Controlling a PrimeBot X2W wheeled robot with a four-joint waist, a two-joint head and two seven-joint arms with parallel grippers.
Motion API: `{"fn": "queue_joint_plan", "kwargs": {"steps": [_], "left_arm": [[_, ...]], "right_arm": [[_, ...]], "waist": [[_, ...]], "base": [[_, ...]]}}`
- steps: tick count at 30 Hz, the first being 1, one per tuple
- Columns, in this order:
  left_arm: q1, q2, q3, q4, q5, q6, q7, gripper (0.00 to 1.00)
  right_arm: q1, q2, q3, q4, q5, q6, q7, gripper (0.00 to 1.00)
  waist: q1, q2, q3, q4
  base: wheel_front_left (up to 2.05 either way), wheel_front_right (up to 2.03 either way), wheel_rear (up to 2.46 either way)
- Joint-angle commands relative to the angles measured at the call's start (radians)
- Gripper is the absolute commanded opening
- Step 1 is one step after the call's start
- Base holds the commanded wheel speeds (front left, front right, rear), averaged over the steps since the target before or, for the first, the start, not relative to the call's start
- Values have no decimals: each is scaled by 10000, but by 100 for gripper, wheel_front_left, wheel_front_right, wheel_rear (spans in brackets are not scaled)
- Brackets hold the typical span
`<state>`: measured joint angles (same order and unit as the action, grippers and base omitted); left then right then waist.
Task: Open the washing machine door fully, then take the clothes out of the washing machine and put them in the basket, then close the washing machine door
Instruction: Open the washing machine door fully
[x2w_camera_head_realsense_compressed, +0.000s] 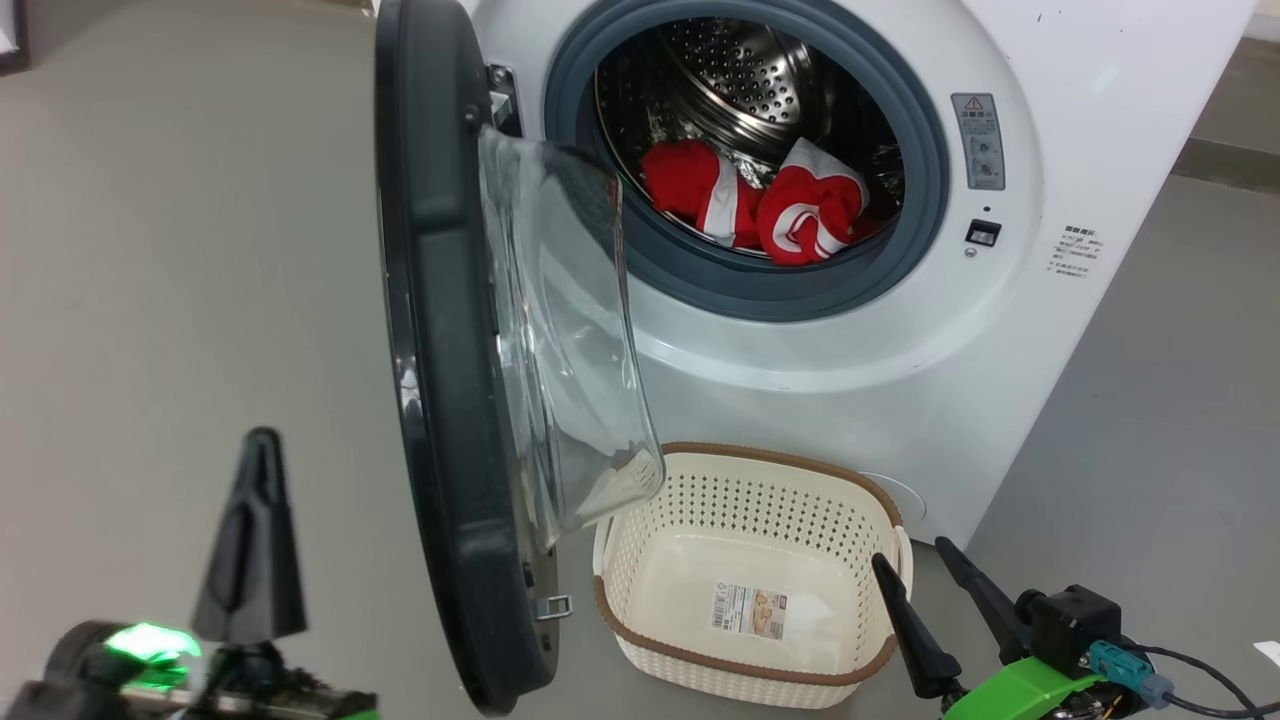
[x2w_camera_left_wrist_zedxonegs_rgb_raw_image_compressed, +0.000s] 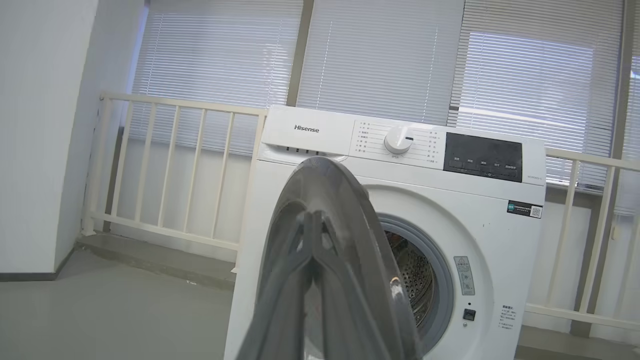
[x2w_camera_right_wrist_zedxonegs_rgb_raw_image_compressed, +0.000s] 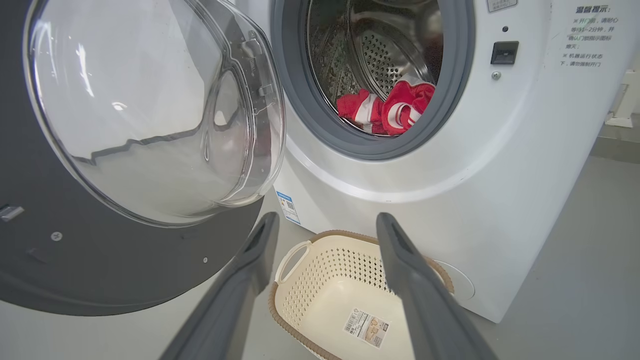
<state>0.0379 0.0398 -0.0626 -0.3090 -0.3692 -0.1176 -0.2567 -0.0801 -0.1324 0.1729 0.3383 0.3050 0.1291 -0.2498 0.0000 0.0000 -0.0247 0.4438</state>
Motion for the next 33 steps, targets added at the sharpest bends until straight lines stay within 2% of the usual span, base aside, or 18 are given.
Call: {"fn": "queue_joint_plan", "kwargs": {"steps": [1, 8, 14, 21, 33], "left_arm": [[-185, 104, 43, -439, -81, 32, -51, 0], [282, 126, -2141, -582, 37, -92, -51, 0], [409, 406, -3453, 668, -444, -121, 225, 0], [180, 517, -3654, 2216, -671, -122, 412, 0], [-210, 460, -3278, 3428, -1027, -97, 172, 0]], "right_arm": [[-66, -4, 152, -249, -119, 16, -120, 100], [-126, 20, 145, -207, -253, 16, -120, 100], [-188, 18, 204, -223, -298, 16, -120, 100], [-172, 11, 230, -244, -330, 16, -120, 100], [-127, -14, 255, -276, -302, 16, -120, 100]], "waist": [[0, 0, 0, -6], [0, 0, 45, -37], [0, 0, 59, -91], [0, 0, 31, -152], [0, 0, 20, -81]], "base": [[0, 0, 0], [0, 0, 0], [0, 0, 0], [0, 0, 0], [0, 0, 0]]}}
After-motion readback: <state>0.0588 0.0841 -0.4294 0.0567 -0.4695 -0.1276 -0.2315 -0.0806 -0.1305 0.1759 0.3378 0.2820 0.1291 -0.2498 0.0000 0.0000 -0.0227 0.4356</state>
